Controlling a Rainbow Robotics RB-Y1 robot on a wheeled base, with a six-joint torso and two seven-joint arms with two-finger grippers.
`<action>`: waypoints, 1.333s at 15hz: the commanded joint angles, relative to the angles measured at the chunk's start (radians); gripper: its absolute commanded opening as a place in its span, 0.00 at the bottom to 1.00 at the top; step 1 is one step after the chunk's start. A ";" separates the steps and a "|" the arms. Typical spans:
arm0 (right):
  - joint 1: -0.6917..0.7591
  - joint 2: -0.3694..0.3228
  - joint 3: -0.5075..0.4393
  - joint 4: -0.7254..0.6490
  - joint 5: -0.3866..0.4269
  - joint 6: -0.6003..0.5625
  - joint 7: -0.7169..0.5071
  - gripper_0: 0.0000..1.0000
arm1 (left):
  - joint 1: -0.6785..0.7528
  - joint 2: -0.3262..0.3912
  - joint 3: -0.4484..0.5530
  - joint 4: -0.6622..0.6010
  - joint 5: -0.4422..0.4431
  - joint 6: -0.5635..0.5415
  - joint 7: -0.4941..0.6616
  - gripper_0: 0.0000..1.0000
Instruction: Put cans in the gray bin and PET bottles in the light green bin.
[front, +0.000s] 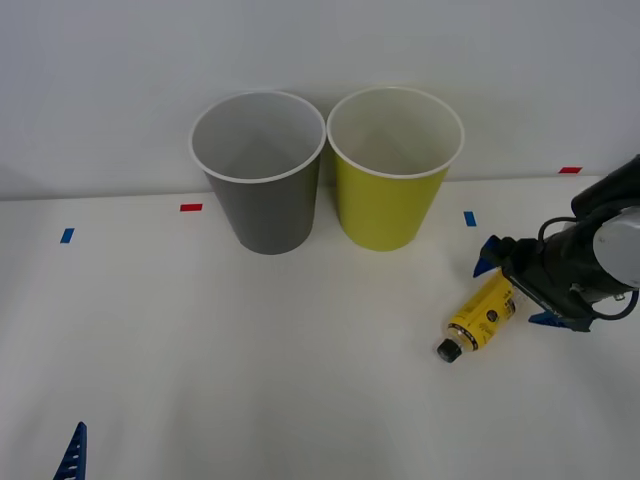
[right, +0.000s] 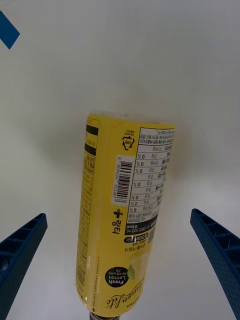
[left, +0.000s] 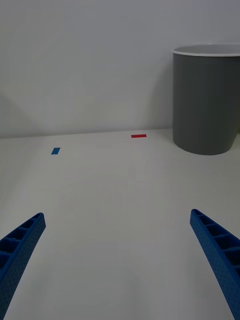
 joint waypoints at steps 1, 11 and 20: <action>-0.093 -0.024 0.041 0.122 -0.080 0.000 -0.002 1.00 | 0.000 0.000 0.000 0.000 0.000 0.000 0.000 1.00; -0.129 -0.041 0.154 0.164 -0.070 -0.047 -0.065 1.00 | 0.000 0.000 0.000 0.000 0.000 0.000 0.000 1.00; -0.206 0.011 0.234 0.293 -0.070 -0.058 -0.058 1.00 | 0.000 0.000 0.000 0.000 0.000 0.000 0.000 1.00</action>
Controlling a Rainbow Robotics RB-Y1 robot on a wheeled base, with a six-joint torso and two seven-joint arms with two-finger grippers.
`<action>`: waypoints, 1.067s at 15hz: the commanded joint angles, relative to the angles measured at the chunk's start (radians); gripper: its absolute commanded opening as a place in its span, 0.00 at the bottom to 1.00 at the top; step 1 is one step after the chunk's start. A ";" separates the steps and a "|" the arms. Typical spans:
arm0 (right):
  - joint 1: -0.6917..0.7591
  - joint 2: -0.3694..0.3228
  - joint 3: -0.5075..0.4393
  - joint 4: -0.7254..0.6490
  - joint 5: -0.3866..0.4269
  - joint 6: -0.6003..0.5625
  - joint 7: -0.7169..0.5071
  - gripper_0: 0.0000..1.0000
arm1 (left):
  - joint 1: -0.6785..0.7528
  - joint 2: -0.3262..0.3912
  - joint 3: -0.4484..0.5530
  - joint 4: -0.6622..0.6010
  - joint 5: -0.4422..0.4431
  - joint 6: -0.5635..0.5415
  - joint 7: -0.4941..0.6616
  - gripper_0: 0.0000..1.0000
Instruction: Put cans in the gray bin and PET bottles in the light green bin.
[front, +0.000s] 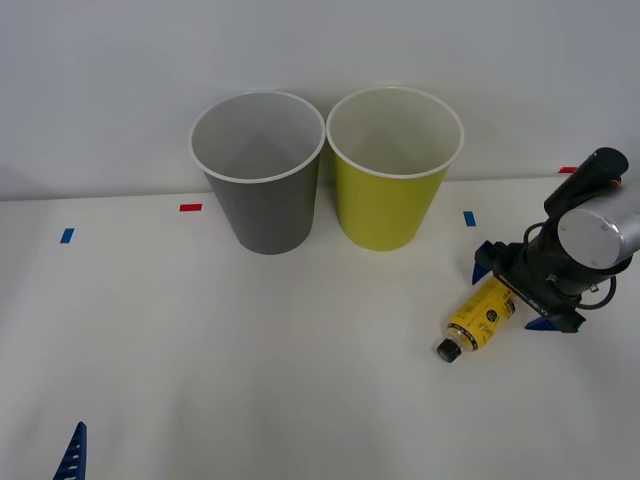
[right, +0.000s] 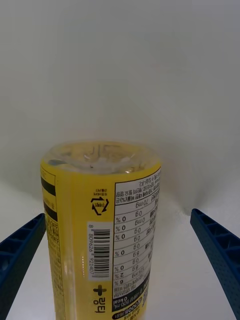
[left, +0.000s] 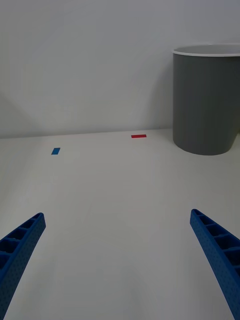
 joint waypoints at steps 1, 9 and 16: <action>-0.028 0.013 0.018 0.041 -0.007 0.000 0.005 1.00 | 0.000 0.000 0.000 0.000 0.000 0.000 0.000 1.00; -0.050 0.017 0.025 0.044 -0.020 0.000 0.010 0.00 | 0.000 0.000 0.000 0.000 0.000 0.000 0.000 1.00; -0.045 0.023 0.024 0.025 0.017 0.023 0.042 0.00 | 0.000 0.000 0.000 0.000 0.000 0.000 0.000 1.00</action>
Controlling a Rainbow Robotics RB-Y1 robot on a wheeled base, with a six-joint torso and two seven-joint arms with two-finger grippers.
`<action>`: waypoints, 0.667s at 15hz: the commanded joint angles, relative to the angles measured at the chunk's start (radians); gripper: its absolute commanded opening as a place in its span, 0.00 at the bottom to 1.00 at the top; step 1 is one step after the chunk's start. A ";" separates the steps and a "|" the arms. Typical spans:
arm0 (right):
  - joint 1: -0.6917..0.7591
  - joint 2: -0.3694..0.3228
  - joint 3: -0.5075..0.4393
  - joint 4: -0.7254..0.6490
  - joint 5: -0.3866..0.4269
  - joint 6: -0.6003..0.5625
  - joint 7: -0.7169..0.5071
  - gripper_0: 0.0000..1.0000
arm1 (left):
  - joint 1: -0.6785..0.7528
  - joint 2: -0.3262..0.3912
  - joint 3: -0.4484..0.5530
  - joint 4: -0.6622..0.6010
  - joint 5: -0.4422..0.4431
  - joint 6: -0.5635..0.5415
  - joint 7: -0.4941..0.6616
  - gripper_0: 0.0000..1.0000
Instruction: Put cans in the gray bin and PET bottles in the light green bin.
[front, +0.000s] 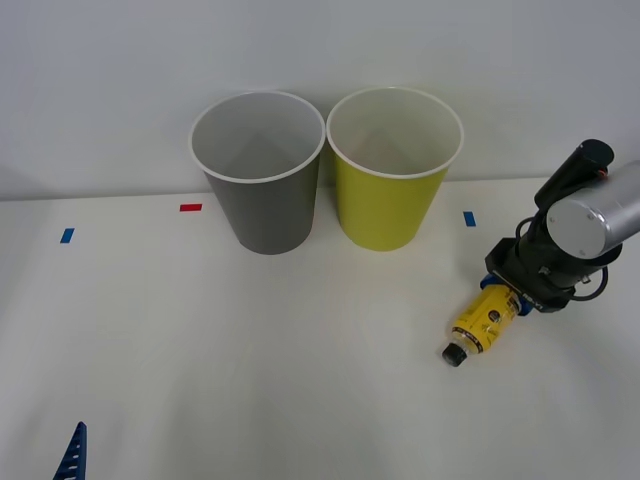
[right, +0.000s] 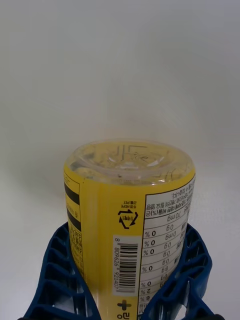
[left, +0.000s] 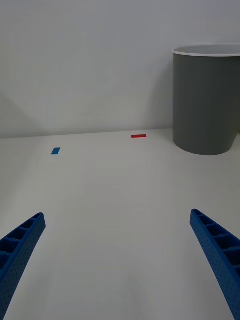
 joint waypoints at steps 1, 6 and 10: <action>0.009 0.000 -0.001 -0.035 0.031 0.004 0.025 0.00 | 0.000 0.000 0.000 0.000 0.000 0.000 0.000 1.00; 0.160 0.068 -0.248 -0.188 0.147 0.055 0.231 0.00 | 0.000 0.000 0.000 0.000 0.000 0.000 0.000 1.00; 0.305 0.169 -0.454 -0.369 0.247 0.066 0.458 0.00 | 0.000 0.000 0.000 0.000 0.000 0.000 0.000 1.00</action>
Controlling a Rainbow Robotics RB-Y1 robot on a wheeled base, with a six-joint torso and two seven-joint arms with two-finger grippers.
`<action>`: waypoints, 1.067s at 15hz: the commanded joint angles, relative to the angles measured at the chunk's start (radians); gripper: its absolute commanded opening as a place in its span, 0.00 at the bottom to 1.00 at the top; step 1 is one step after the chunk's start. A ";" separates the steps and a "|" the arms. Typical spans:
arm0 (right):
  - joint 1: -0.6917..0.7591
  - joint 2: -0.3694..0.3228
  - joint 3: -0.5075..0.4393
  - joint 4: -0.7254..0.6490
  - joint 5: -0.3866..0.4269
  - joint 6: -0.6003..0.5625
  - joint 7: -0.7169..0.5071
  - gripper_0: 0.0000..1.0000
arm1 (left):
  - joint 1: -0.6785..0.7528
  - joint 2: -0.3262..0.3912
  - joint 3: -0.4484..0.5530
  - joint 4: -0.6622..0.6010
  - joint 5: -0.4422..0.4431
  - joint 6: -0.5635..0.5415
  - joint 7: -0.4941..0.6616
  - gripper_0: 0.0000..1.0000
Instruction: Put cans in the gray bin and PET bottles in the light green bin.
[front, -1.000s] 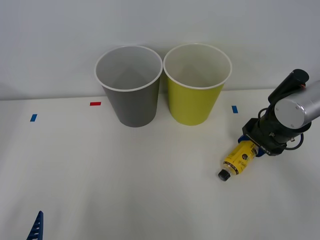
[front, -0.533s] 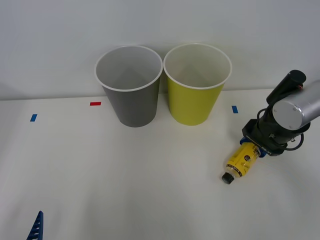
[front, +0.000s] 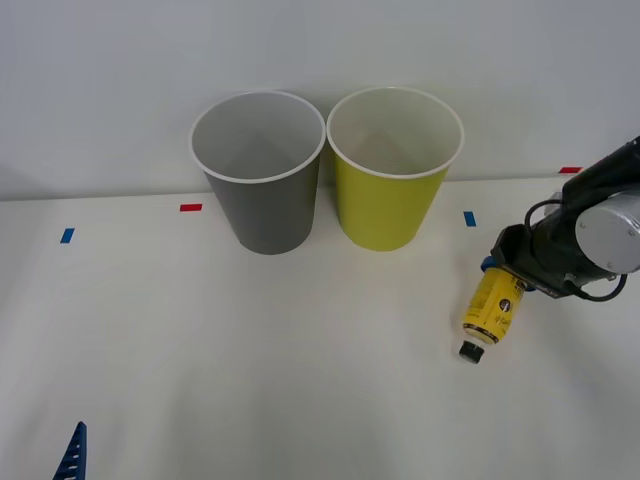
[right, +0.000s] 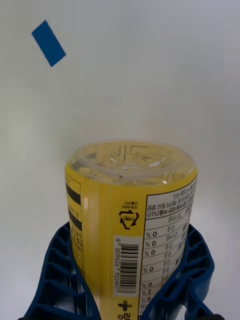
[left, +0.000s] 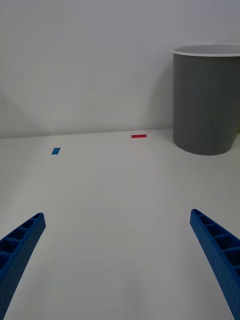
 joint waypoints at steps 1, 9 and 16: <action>0.112 0.106 -0.181 -0.125 0.055 0.005 0.201 0.00 | 0.000 0.000 0.000 0.000 0.000 0.000 0.000 1.00; 0.232 0.332 -0.509 -0.431 0.101 -0.003 0.740 0.00 | 0.000 0.000 0.000 0.000 0.000 0.000 0.000 1.00; 0.231 0.421 -0.593 -0.554 0.089 -0.144 0.982 0.00 | 0.000 0.000 0.000 0.000 0.000 0.000 0.000 1.00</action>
